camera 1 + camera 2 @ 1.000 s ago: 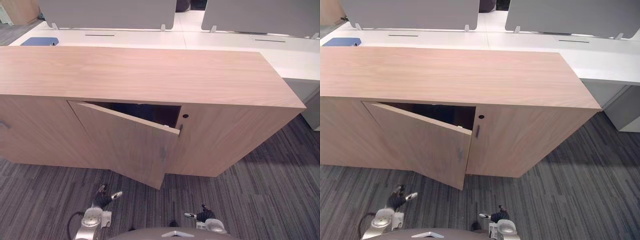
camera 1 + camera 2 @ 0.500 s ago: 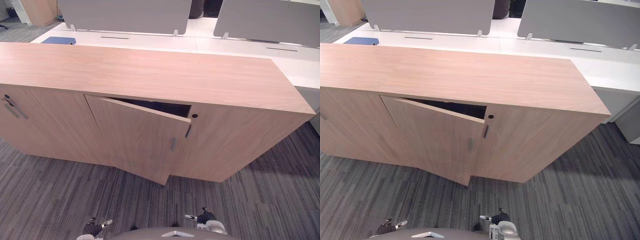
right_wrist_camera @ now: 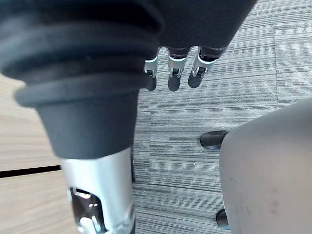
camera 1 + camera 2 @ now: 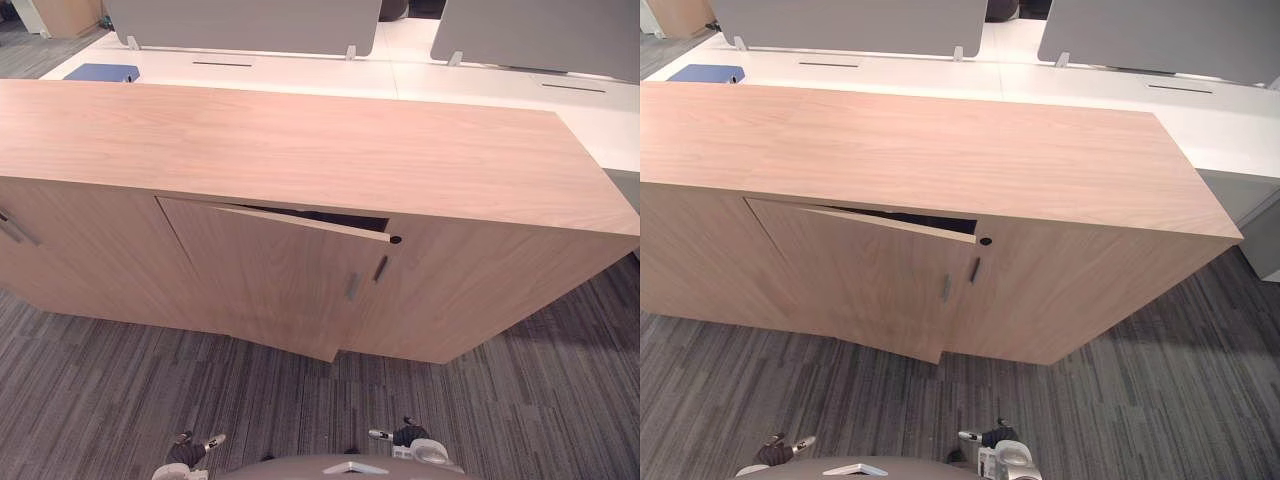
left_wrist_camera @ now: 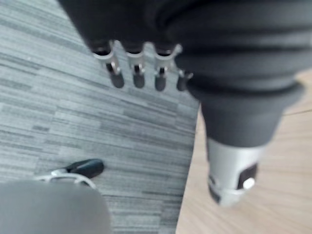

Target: Walk over to the cabinet, pick up the folder, carry it to the office cabinet, place the folder inside the office cabinet, then close the office cabinet door

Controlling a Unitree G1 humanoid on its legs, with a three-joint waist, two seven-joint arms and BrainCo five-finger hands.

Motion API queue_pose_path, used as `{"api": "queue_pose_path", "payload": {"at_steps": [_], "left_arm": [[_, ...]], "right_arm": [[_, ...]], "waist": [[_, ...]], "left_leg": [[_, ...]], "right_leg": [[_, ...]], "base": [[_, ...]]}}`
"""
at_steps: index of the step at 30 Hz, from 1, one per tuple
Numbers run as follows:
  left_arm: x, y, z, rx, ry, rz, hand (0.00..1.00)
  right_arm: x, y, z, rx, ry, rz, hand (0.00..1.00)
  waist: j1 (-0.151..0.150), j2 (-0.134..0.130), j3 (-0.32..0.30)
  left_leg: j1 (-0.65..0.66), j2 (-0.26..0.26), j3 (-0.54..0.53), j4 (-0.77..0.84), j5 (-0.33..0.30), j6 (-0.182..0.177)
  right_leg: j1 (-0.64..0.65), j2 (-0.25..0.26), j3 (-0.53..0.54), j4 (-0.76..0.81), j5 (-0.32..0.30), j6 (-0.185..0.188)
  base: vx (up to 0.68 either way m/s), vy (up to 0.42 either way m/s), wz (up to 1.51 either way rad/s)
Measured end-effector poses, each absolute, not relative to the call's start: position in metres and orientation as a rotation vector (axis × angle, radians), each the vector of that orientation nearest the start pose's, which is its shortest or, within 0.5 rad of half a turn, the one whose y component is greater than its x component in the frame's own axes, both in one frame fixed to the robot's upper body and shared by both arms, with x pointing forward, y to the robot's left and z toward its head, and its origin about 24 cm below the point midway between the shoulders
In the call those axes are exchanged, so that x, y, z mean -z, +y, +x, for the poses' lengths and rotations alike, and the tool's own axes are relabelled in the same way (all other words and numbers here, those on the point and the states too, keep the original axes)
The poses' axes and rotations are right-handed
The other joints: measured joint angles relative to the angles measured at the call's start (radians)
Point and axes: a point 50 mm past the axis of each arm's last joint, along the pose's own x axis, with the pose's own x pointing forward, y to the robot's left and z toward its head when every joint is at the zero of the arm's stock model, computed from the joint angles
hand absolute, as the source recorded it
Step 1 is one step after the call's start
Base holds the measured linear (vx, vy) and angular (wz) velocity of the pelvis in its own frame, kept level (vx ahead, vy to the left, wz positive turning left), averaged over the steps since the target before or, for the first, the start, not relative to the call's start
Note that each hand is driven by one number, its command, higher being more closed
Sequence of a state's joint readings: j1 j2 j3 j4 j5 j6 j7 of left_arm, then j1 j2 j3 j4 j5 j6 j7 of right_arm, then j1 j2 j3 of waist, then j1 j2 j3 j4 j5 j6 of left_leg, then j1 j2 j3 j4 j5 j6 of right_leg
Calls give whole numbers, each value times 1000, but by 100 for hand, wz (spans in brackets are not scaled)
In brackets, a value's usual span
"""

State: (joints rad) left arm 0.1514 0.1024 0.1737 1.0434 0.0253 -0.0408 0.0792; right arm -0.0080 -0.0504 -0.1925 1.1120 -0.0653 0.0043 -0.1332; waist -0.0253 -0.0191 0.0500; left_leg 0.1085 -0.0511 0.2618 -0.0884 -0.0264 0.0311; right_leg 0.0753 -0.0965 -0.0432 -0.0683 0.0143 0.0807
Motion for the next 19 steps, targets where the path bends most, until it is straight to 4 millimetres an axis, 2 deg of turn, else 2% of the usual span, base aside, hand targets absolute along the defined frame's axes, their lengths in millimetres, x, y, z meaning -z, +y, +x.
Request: {"api": "queue_pose_path", "payload": {"at_steps": [9,19], "left_arm": [[162,217,66,-307,1142,63,0],[163,216,65,-290,1144,50,0]], "right_arm": [[158,-199,117,305,1097,-49,0],[157,-207,116,327,1095,-53,0]], "waist": [[7,5,6],[9,12,9]], "left_leg": [[25,19,58,0,-14,-16],[52,30,104,7,-33,-27]], "right_leg": [[-16,17,62,17,-2,-12],[-7,33,108,6,5,-5]], "base": [[-88,-44,-20],[12,-34,-16]]}}
